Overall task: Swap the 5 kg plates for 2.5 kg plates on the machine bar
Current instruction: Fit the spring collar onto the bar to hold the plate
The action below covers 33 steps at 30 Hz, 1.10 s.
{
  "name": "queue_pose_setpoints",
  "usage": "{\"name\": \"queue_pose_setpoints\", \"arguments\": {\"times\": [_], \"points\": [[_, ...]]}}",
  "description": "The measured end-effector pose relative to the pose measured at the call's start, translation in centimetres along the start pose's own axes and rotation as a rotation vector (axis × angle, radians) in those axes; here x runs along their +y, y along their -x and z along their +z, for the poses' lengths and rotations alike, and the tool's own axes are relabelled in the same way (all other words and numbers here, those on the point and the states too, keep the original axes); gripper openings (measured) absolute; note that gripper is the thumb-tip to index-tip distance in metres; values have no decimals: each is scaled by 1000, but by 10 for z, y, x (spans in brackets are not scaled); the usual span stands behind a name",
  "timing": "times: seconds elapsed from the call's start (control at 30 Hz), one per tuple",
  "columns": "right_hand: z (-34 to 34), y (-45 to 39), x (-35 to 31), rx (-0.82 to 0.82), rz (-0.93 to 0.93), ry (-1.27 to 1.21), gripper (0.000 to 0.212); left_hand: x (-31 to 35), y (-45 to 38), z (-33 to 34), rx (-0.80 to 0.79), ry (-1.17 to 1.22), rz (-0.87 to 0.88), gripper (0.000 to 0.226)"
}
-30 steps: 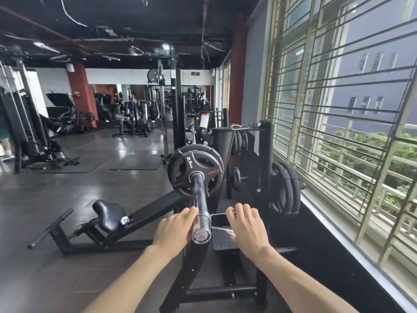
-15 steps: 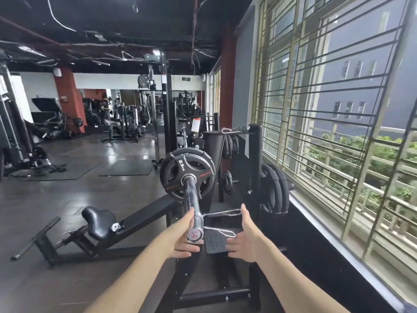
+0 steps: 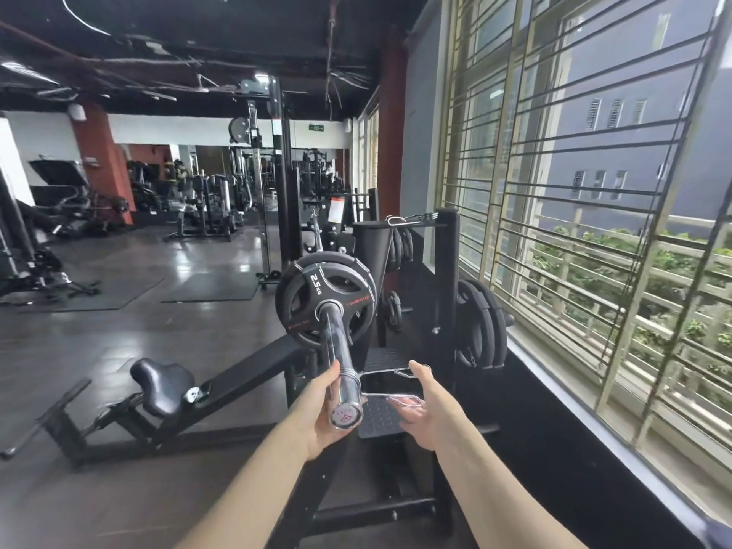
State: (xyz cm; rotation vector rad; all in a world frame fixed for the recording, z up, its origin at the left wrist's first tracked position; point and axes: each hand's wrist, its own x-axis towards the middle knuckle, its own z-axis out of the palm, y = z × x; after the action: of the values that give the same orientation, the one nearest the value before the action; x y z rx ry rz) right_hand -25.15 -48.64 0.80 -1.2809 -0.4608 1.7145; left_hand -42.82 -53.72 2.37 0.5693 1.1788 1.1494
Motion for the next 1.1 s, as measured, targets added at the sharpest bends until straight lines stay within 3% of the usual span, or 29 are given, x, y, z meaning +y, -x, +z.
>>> {"name": "queue_pose_setpoints", "arguments": {"times": [0.1,0.3,0.63,0.77,0.93,1.1], "points": [[10,-10,-4,64,-89,16,51,2,-17,2,-20,108,41,44],[27,-39,-17,90,-113,71,44,22,-49,-6,-31,74,-30,60],[87,-151,-68,31,-144,140,53,83,-167,-5,89,70,38,61],[106,-190,-88,8,-116,154,70,107,-211,-2,138,49,90,63],[107,-197,-94,-49,-101,172,62,112,-220,-7,127,31,35,59],[112,-185,-94,-57,-45,176,72,112,-215,-5,158,57,31,55]]}}
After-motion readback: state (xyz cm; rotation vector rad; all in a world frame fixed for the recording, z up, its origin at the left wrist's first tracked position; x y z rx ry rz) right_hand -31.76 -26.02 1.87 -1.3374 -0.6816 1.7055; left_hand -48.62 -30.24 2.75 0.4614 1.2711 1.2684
